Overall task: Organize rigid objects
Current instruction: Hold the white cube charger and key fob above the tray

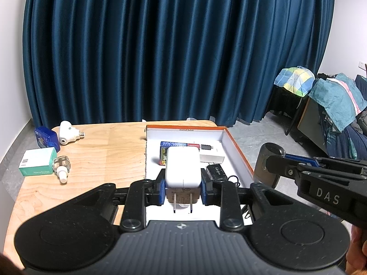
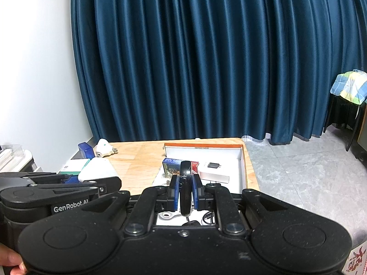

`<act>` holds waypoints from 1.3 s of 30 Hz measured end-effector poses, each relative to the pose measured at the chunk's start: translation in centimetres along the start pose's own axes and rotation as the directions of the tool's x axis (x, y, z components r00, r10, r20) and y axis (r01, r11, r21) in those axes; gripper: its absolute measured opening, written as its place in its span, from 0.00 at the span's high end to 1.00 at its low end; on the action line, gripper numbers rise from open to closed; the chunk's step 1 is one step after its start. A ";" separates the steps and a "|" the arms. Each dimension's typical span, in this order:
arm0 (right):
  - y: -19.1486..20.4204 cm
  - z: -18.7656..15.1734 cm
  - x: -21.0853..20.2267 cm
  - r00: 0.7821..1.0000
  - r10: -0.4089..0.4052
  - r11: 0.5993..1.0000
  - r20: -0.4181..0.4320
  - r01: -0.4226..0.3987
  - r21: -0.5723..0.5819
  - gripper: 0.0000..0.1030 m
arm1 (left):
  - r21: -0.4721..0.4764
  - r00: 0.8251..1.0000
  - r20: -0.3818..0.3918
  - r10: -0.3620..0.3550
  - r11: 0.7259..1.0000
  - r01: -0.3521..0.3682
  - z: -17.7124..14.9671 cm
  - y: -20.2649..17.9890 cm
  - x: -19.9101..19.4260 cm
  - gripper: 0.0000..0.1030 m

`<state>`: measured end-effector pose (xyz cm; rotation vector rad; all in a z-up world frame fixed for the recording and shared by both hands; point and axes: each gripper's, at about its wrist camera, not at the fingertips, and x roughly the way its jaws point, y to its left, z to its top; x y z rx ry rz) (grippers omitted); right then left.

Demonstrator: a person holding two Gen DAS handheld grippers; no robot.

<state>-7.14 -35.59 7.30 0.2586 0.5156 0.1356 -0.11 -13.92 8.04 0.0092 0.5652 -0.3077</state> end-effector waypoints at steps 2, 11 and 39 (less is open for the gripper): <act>0.0 0.0 0.0 1.000 0.001 1.000 0.000 -0.001 0.001 0.86 | -0.001 1.000 -0.002 0.000 1.000 0.000 0.0 0.0 0.0 0.72; 0.0 -0.1 0.2 1.000 -0.001 1.000 -0.005 0.001 0.000 0.86 | 0.001 1.000 -0.004 0.003 1.000 -0.003 -0.1 -0.1 0.2 0.72; 0.1 -0.4 1.1 1.000 -0.012 1.000 -0.020 0.012 0.008 0.86 | 0.012 1.000 -0.008 0.000 1.000 0.000 0.1 -0.3 0.6 0.72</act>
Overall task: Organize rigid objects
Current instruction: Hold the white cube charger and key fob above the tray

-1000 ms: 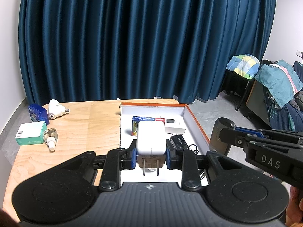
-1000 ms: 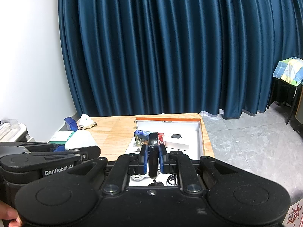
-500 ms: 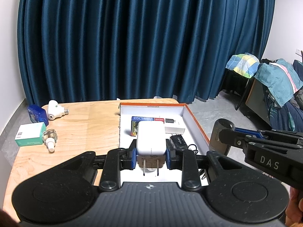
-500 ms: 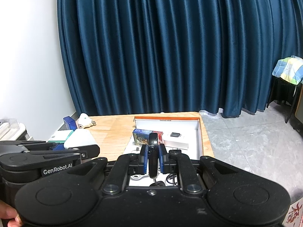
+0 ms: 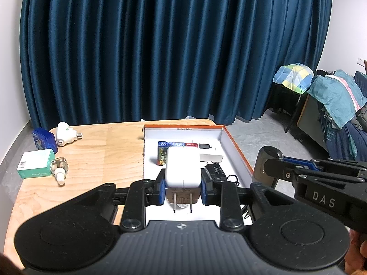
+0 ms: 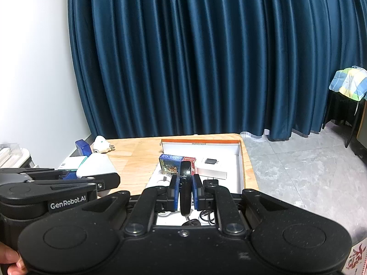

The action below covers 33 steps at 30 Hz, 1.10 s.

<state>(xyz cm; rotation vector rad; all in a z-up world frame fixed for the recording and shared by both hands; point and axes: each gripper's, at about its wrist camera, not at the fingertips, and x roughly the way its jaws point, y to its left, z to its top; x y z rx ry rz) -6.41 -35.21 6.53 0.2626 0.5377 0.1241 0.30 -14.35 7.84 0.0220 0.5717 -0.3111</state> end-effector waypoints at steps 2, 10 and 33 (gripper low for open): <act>0.0 0.0 0.0 1.000 0.001 1.000 0.000 -0.001 0.001 0.86 | -0.001 1.000 -0.001 0.000 1.000 0.000 0.0 0.0 0.0 0.72; -0.1 -0.2 0.0 1.000 -0.001 1.000 -0.002 0.001 0.004 0.86 | -0.002 1.000 -0.002 0.000 1.000 0.000 0.0 0.0 0.0 0.72; 0.0 -0.5 0.4 1.000 0.000 1.000 -0.019 0.000 0.008 0.86 | -0.010 1.000 -0.020 -0.002 1.000 0.002 -0.4 -0.2 0.6 0.72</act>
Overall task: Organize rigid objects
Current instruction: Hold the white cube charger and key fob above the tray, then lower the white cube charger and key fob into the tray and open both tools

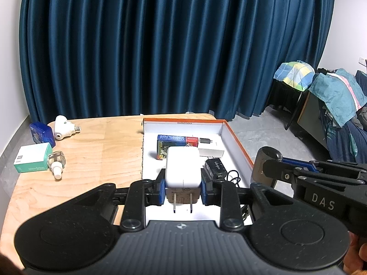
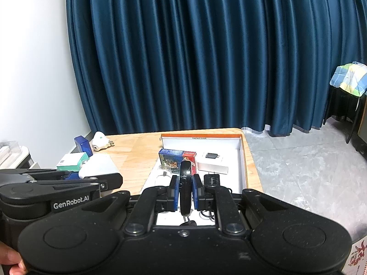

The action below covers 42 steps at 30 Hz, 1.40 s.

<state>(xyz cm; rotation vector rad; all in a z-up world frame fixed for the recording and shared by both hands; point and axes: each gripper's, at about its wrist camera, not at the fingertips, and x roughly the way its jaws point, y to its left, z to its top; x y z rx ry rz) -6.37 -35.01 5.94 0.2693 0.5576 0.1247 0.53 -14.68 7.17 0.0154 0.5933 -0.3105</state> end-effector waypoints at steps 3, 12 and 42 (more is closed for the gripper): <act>0.0 0.0 0.1 1.000 -0.001 1.000 -0.002 0.001 0.000 0.86 | 0.001 1.000 -0.002 0.001 1.000 -0.001 0.0 0.0 0.0 0.72; -0.1 -0.2 0.6 1.000 -0.003 1.000 -0.011 0.003 0.004 0.86 | -0.002 1.000 -0.016 -0.003 1.000 0.003 -0.2 -0.2 0.5 0.72; -1.1 -1.4 4.2 0.993 -0.048 0.999 -0.106 0.049 0.001 0.45 | -0.050 0.992 -0.103 -0.078 0.996 0.073 -1.6 0.7 3.8 0.46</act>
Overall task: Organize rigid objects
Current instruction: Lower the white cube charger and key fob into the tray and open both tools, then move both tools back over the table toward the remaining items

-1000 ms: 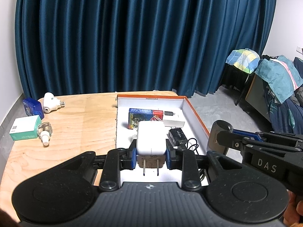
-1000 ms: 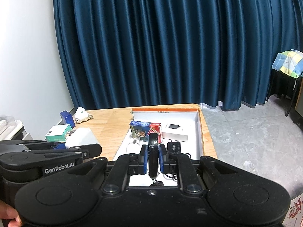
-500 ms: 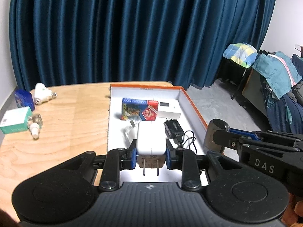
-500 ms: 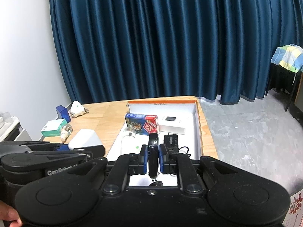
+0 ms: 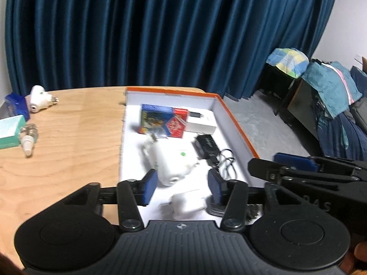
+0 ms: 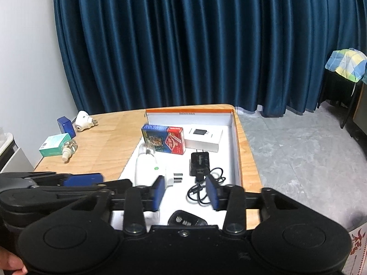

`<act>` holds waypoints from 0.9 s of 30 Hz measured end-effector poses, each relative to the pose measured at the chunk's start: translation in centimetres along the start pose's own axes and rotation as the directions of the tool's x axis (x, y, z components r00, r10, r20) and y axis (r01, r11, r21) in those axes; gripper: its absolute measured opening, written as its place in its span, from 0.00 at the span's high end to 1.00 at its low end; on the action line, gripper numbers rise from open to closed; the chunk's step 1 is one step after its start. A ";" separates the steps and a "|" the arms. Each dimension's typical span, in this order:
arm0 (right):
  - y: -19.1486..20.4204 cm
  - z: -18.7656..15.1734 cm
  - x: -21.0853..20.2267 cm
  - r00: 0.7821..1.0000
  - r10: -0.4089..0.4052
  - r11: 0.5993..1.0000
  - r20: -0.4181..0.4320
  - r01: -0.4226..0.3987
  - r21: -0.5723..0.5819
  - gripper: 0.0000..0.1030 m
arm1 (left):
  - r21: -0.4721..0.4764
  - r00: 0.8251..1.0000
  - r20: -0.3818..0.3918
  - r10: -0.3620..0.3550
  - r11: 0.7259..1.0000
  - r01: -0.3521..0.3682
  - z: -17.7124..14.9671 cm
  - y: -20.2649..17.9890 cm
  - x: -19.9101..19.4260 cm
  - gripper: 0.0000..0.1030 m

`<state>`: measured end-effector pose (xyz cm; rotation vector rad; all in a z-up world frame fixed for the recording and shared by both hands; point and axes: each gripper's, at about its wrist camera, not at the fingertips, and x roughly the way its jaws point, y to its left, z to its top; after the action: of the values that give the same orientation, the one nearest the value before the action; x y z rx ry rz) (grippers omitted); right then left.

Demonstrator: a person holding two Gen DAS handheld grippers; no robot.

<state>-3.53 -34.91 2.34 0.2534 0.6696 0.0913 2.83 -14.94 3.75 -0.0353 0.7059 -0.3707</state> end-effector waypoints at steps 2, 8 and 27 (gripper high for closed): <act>0.7 0.3 0.0 1.000 0.018 1.000 0.008 -0.018 -0.012 0.36 | -0.005 0.999 0.015 0.040 0.999 -0.039 0.2 1.1 -0.7 0.40; 4.5 1.3 1.0 0.996 0.086 0.995 0.002 -0.085 -0.044 0.28 | -0.042 0.983 0.035 0.181 0.983 -0.179 0.8 5.7 -3.6 0.21; 19.6 1.6 5.7 0.959 0.271 0.935 -0.082 -0.282 -0.216 0.22 | -0.297 0.881 -0.003 0.472 0.841 -0.452 0.6 21.9 -10.1 0.07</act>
<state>1.90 -15.36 5.24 0.1245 0.6645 0.4435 3.18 8.98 7.09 -0.1526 0.6692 0.2040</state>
